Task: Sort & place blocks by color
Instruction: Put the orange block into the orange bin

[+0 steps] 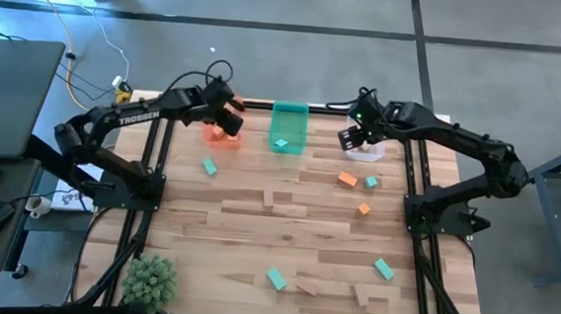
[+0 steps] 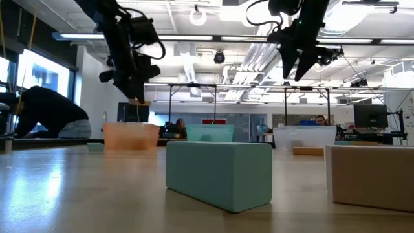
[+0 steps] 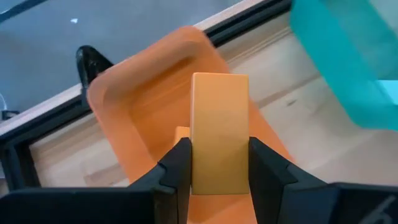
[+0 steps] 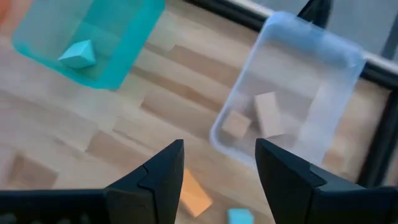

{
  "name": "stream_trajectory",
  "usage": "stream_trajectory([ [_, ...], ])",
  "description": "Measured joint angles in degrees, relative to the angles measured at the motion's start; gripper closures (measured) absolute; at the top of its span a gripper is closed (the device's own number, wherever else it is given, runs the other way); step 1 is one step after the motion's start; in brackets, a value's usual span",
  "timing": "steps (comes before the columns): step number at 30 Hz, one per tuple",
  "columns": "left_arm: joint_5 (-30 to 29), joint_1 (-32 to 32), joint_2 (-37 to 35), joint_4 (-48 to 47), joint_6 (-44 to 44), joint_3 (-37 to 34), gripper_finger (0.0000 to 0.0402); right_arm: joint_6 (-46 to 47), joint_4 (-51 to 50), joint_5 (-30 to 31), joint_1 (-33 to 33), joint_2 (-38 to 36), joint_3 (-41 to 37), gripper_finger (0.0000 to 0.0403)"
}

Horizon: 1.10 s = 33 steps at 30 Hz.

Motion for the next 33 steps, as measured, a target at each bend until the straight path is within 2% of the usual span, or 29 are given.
stream_trajectory([
  [11,5.95,5.36,8.96,3.61,3.36,0.03,0.0310,5.85,-0.99,-3.94,9.02,0.00,0.00,0.0218],
  [15,5.55,6.99,10.93,5.61,3.92,0.03,0.0310,8.72,-3.11,-4.19,12.61,0.00,0.00,0.0218],
  [23,5.29,10.92,11.33,6.98,3.93,0.05,0.0306,16.66,-7.63,-8.15,18.96,0.00,0.00,0.0218],
  [33,5.64,11.17,11.33,9.84,5.43,0.05,0.0301,27.33,-15.18,-7.63,25.68,0.00,0.00,0.0218],
])
